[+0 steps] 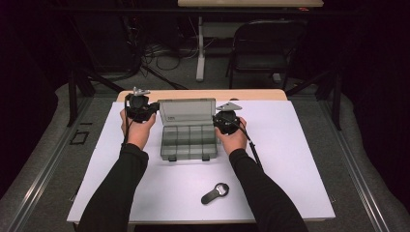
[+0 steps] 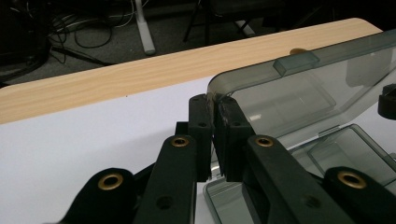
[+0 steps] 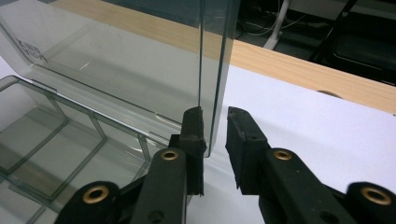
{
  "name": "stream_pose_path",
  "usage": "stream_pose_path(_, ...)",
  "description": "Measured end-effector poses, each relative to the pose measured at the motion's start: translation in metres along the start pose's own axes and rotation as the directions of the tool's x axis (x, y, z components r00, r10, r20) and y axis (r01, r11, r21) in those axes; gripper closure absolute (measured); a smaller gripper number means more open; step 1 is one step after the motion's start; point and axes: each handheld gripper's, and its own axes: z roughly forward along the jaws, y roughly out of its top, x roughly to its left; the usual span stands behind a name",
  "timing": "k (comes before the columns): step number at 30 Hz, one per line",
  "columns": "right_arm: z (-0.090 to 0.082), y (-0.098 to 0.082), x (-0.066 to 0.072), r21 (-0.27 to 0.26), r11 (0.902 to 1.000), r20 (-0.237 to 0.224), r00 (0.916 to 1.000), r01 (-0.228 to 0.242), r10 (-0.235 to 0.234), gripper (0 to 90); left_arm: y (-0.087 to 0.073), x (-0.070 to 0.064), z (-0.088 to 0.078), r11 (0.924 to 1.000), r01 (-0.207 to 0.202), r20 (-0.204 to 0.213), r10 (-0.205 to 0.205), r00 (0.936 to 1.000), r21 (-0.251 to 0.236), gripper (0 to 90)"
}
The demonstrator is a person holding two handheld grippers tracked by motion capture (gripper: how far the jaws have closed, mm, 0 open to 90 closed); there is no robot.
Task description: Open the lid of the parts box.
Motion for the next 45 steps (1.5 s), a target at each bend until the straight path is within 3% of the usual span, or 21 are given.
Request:
stream_pose_path(16, 0.01, -0.007, 0.002, 0.003, 0.9997, 0.018, 0.9995, -0.025, 0.025, 83.1, 0.0, -0.001, -0.001, 1.0, -0.007, -0.004, 0.007, 1.0, 0.004, 85.7)
stream_pose_path(30, 0.013, -0.01, -0.001, -0.016, 0.9924, 0.002, 0.9925, -0.122, 0.122, 86.2, -0.001, 0.0, 0.0, 1.0, -0.007, -0.003, 0.007, 1.0, 0.003, 84.2)
stream_pose_path(45, 0.013, -0.01, -0.001, -0.015, 0.9909, 0.002, 0.991, -0.134, 0.134, 86.4, -0.006, 0.002, 0.0, 1.0, -0.004, 0.015, 0.004, 0.9999, 0.009, 69.4)
